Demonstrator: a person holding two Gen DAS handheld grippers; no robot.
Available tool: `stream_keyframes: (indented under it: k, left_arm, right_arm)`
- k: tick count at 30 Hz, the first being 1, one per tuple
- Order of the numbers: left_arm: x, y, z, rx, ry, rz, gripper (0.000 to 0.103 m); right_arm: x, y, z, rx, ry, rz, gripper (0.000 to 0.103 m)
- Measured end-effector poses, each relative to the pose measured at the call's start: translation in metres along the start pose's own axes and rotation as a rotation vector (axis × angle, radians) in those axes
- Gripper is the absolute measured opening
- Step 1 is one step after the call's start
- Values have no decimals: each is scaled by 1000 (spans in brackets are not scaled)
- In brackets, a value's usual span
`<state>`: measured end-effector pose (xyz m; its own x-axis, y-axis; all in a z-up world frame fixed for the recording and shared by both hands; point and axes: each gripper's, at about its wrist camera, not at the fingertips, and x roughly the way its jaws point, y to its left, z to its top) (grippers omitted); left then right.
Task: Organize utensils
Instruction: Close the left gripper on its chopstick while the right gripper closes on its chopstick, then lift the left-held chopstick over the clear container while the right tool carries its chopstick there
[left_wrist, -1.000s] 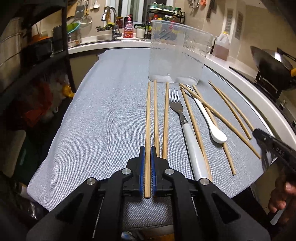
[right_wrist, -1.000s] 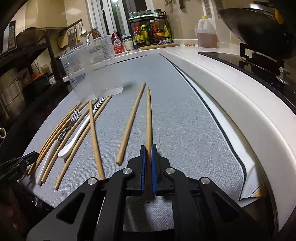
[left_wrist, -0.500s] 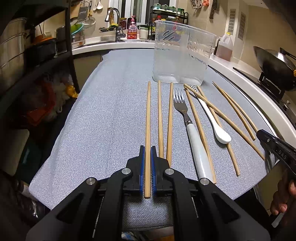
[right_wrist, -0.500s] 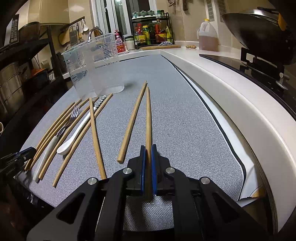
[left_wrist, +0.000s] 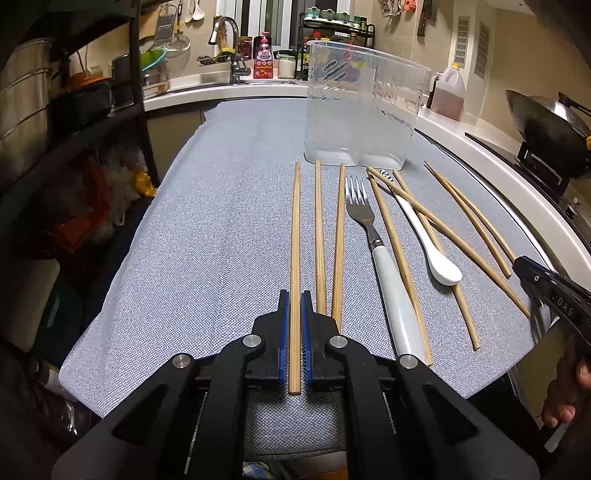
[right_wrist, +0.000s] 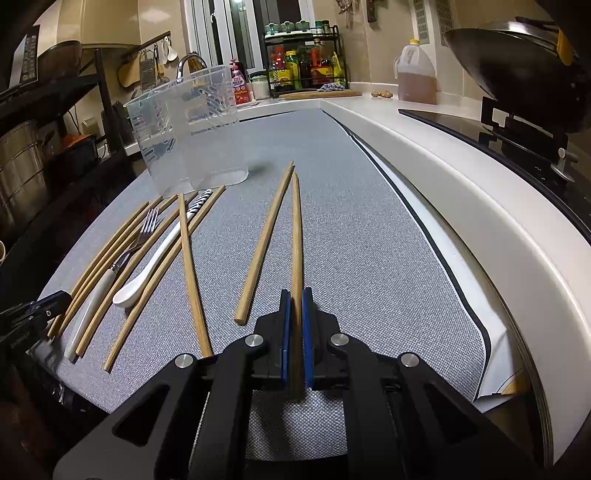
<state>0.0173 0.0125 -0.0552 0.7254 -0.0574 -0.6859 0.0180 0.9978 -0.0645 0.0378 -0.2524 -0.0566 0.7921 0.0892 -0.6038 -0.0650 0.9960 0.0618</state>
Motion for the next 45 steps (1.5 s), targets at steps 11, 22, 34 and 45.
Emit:
stream_keyframes:
  k: [11, 22, 34, 45]
  left_arm:
    - [-21, -2, 5, -8, -81, -2, 6]
    - [-49, -8, 16, 2, -196, -11, 6]
    - [-79, -4, 46, -17, -294, -41, 6]
    - [-94, 6, 101, -31, -339, -67, 6]
  right_arm:
    - [-37, 11, 22, -25, -95, 7, 6]
    - [-73, 12, 46, -35, -177, 2, 6]
    - [-99, 18, 81, -46, -250, 20, 6]
    - [-109, 33, 135, -52, -281, 55, 6]
